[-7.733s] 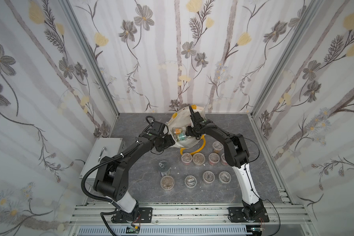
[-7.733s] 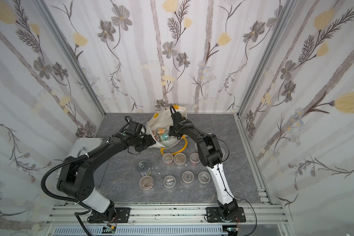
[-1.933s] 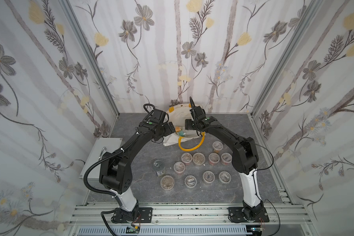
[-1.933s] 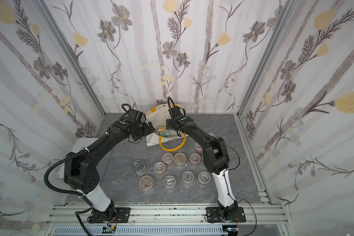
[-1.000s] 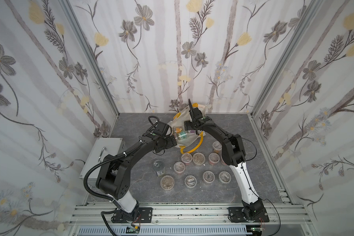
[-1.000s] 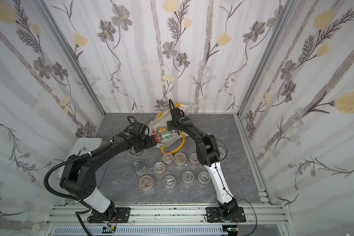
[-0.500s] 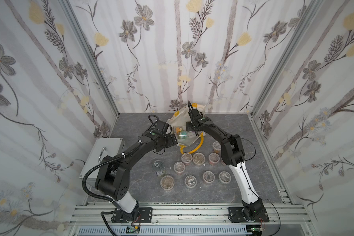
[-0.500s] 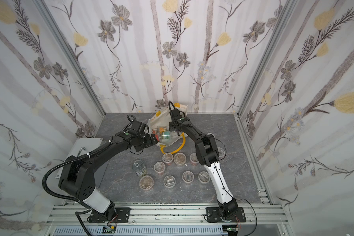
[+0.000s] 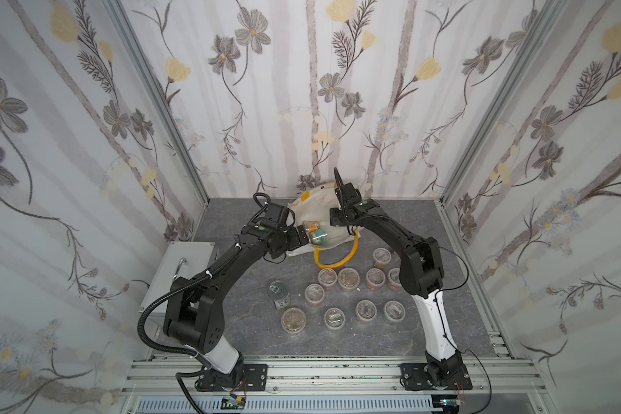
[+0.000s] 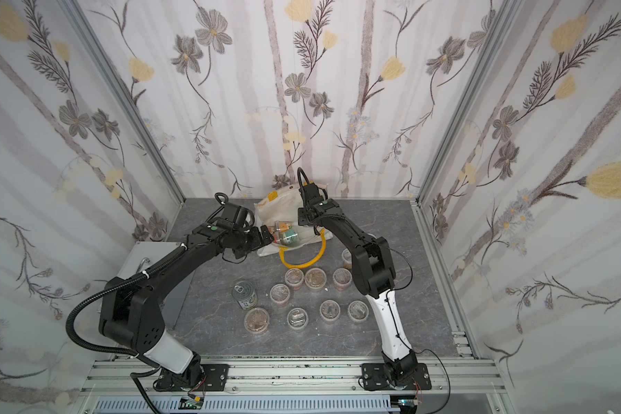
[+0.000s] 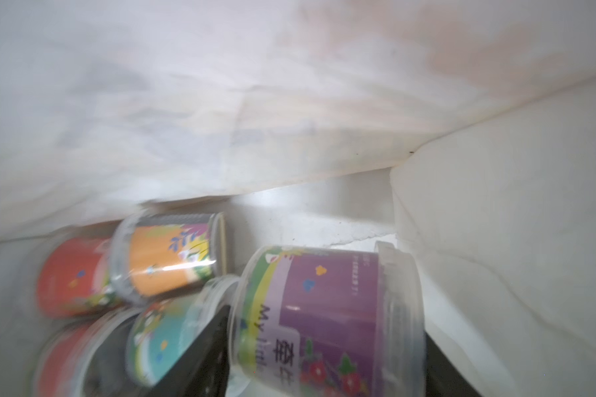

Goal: Take out the seed jars from the canvas bag
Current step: Pick up the seed jar from the canvas bag, then place the seed jar at the center of the board.

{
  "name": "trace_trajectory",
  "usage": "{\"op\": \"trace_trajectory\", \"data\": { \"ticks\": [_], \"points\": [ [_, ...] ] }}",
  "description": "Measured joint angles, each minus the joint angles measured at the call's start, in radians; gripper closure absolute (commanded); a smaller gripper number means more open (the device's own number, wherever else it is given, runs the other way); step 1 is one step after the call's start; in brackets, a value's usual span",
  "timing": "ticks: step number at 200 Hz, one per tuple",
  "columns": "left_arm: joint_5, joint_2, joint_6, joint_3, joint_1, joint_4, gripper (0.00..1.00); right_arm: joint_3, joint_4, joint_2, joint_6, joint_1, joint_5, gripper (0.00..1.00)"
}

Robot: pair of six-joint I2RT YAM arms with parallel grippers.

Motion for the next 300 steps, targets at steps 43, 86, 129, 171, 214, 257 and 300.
{"op": "trace_trajectory", "data": {
  "ticks": [43, 86, 129, 171, 214, 257, 300],
  "points": [
    [0.045, 0.066, 0.008, 0.155, 0.056, -0.079, 0.00, -0.159, 0.089, -0.217, -0.117, 0.031, -0.061, 0.37],
    [0.140, 0.124, 0.031, 0.356, 0.110, -0.169, 0.00, -0.452, 0.225, -0.492, -0.262, 0.099, -0.079, 0.36],
    [0.230, 0.053, 0.057, 0.398, 0.121, -0.249, 0.00, -0.760, 0.418, -0.728, -0.443, 0.232, -0.055, 0.38],
    [0.298, -0.109, 0.067, 0.220, 0.121, -0.288, 0.00, -0.977, 0.513, -0.903, -0.602, 0.369, 0.033, 0.39],
    [0.294, -0.241, 0.089, 0.050, 0.121, -0.303, 0.00, -1.158, 0.513, -1.020, -0.729, 0.488, 0.129, 0.39],
    [0.257, -0.306, 0.118, -0.062, 0.125, -0.303, 0.00, -1.266, 0.480, -1.083, -0.819, 0.585, 0.229, 0.39],
    [0.232, -0.301, 0.142, -0.100, 0.142, -0.287, 0.00, -1.337, 0.399, -1.141, -0.858, 0.666, 0.303, 0.40]
  ]
}}
